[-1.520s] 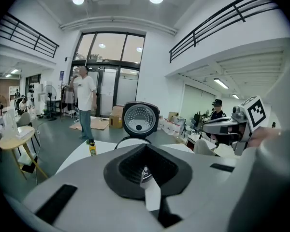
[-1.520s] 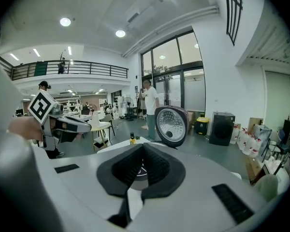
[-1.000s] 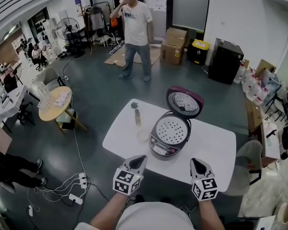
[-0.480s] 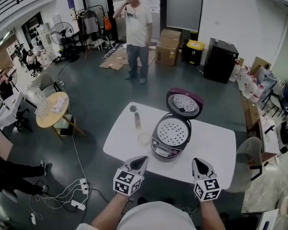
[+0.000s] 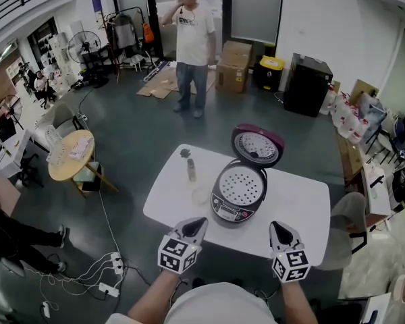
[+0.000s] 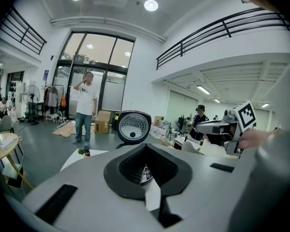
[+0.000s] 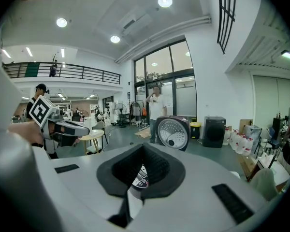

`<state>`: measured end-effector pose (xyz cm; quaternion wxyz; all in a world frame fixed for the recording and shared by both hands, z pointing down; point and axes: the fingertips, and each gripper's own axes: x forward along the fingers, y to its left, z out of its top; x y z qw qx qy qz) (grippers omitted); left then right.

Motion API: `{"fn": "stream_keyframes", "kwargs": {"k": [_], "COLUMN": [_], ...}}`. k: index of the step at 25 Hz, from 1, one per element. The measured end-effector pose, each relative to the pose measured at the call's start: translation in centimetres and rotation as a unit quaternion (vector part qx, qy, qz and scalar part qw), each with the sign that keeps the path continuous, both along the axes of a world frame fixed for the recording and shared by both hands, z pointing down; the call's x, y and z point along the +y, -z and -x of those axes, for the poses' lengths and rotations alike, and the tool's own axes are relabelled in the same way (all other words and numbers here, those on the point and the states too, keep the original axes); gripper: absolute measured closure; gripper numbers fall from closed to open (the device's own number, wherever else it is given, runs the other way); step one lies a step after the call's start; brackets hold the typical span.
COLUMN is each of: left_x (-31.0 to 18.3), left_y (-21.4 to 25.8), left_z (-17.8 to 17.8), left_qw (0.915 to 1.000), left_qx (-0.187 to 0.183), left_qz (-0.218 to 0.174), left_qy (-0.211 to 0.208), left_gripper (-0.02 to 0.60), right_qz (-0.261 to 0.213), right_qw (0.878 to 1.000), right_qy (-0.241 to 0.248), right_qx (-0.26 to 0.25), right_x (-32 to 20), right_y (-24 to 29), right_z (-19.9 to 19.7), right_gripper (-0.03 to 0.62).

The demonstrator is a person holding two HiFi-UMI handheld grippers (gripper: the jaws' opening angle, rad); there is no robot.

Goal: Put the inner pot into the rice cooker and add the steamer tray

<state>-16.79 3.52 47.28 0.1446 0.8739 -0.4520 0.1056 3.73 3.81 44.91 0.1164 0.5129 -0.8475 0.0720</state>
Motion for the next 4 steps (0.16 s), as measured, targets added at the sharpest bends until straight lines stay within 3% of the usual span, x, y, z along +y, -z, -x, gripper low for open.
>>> {"fn": "stream_keyframes", "kwargs": {"k": [4], "left_x": [0.14], "left_y": [-0.08], "left_z": [0.00], "left_qw": [1.0000], "left_qx": [0.000], "left_qz": [0.002], "left_qy": [-0.002], "left_gripper": [0.568], "right_qz": [0.000], "right_qw": [1.000], "right_qy": [0.001], "right_qx": [-0.002], "right_x": [0.08], "right_y": [0.04], "right_z": [0.08], "right_gripper": [0.583]}}
